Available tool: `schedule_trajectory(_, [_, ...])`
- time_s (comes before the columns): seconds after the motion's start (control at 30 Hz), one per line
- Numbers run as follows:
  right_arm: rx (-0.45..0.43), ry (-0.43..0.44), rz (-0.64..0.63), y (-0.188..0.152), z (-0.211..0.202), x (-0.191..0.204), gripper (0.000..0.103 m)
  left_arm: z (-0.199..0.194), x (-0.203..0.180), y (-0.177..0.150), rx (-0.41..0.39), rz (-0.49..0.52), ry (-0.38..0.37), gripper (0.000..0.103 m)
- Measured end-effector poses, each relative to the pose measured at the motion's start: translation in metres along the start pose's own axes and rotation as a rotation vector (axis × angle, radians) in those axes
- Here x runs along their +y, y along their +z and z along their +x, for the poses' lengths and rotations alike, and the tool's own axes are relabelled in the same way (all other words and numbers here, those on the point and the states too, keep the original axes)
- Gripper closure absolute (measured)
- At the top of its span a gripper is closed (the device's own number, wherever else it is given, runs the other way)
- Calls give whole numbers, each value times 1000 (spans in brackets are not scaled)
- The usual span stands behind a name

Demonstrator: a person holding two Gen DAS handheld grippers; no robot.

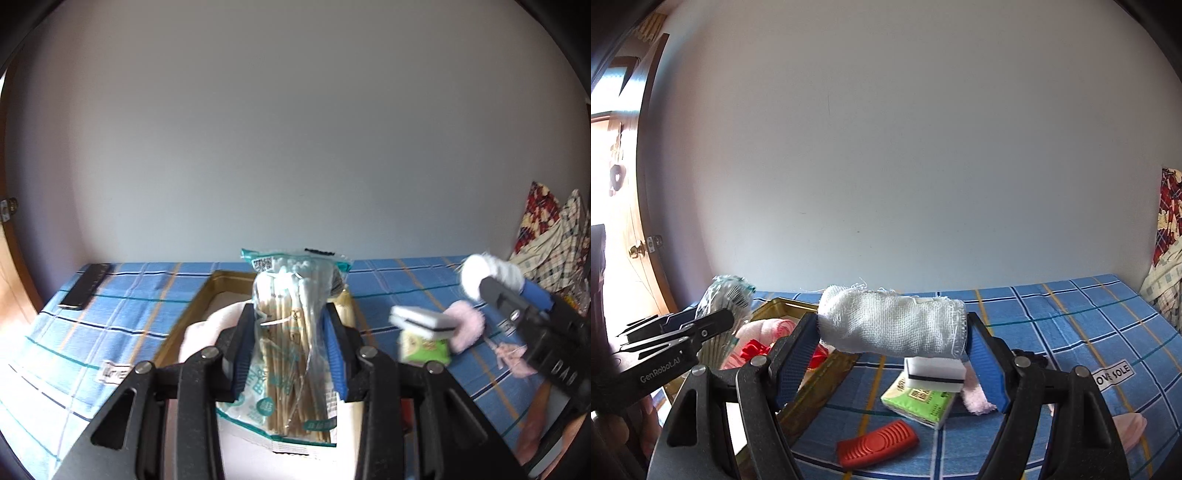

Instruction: Organize soft objects

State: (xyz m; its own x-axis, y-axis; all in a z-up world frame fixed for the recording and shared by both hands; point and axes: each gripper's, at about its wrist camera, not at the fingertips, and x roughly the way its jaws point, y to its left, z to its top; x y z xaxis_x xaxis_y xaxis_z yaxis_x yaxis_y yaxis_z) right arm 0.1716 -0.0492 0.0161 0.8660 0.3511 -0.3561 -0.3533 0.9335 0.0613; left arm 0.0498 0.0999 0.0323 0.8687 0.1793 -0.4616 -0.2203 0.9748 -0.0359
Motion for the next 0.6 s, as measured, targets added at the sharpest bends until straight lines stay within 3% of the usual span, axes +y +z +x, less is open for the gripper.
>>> schedule_trajectory(0.27, [0,45,17,4,9,9,24,0,44,1,57,-23,109,68])
schedule_trajectory(0.6, [14,111,6,5,28,33,24,9,71,-9,165,-28,146,68])
